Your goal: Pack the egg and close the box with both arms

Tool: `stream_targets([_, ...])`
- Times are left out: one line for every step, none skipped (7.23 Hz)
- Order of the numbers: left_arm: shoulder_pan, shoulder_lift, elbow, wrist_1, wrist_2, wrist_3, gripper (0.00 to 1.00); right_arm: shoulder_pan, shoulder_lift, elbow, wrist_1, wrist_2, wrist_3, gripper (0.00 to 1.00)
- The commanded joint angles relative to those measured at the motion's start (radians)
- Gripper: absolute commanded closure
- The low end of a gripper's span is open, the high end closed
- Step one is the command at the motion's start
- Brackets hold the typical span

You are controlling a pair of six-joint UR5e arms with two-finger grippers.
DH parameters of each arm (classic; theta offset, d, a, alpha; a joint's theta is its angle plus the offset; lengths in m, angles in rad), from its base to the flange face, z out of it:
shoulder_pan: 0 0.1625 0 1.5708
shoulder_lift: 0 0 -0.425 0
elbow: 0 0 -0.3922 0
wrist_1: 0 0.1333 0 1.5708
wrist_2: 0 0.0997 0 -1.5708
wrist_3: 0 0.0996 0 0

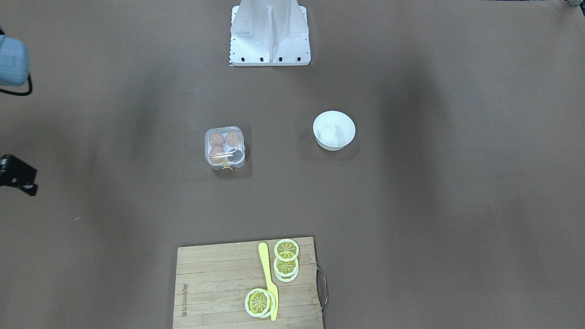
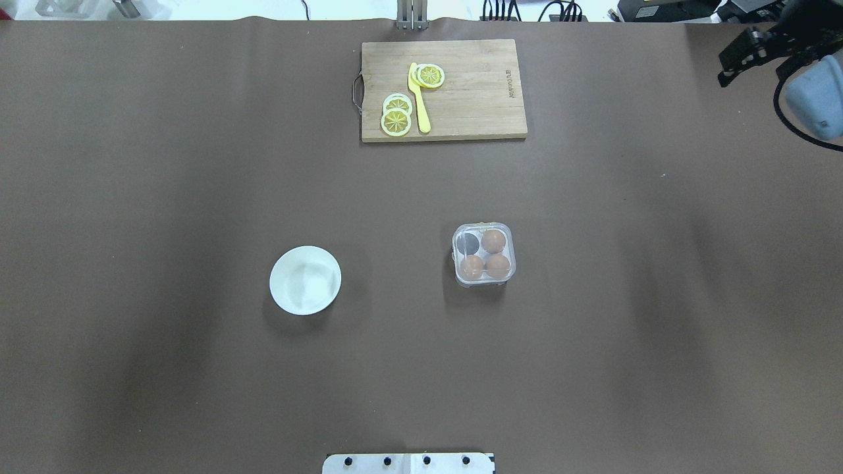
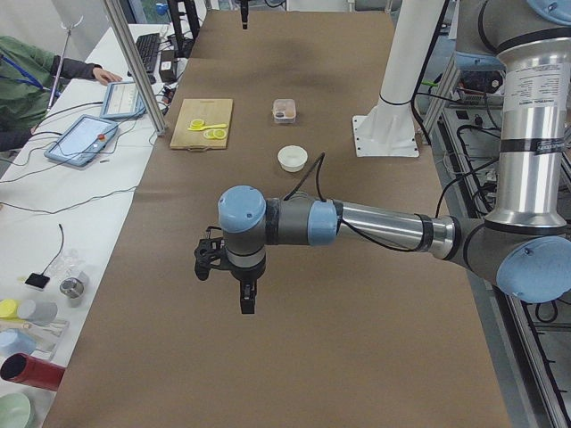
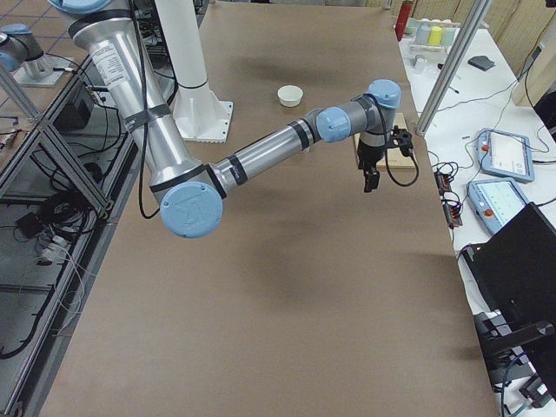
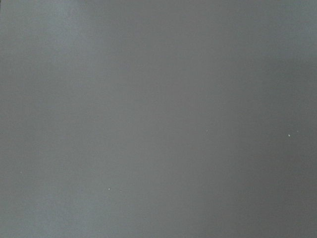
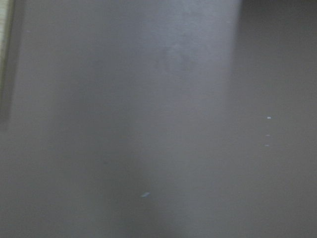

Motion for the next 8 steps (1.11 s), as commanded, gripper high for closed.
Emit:
stream_targets([0.001,0.009,-0.007,-0.038,-0.002,0.0,0.02,0.142,-0.074,-0.126,0.003,0.007,-0.29,0.0])
stream_targets([0.001,0.007,0.001,-0.087,-0.002,-0.007,0.02,0.188,-0.16,-0.124,0.006,0.009,-0.332,0.0])
stream_targets([0.001,0.009,-0.008,-0.086,-0.026,-0.007,0.02,0.213,-0.238,-0.105,0.018,0.007,-0.336,0.0])
stream_targets([0.001,0.007,0.005,-0.081,-0.114,-0.004,0.02,0.231,-0.354,-0.04,0.089,0.005,-0.33,0.0])
stream_targets([0.0,0.01,-0.002,-0.081,-0.126,-0.002,0.02,0.231,-0.445,0.035,0.143,0.008,-0.307,0.0])
stream_targets([-0.002,0.009,-0.005,-0.083,-0.126,-0.001,0.02,0.233,-0.472,0.068,0.139,0.021,-0.275,0.0])
stream_targets([0.0,0.009,-0.007,-0.086,-0.121,0.0,0.02,0.233,-0.496,0.106,0.138,0.041,-0.231,0.0])
stream_targets([0.0,0.007,-0.019,-0.095,-0.115,0.001,0.02,0.231,-0.521,0.131,0.139,0.059,-0.21,0.0])
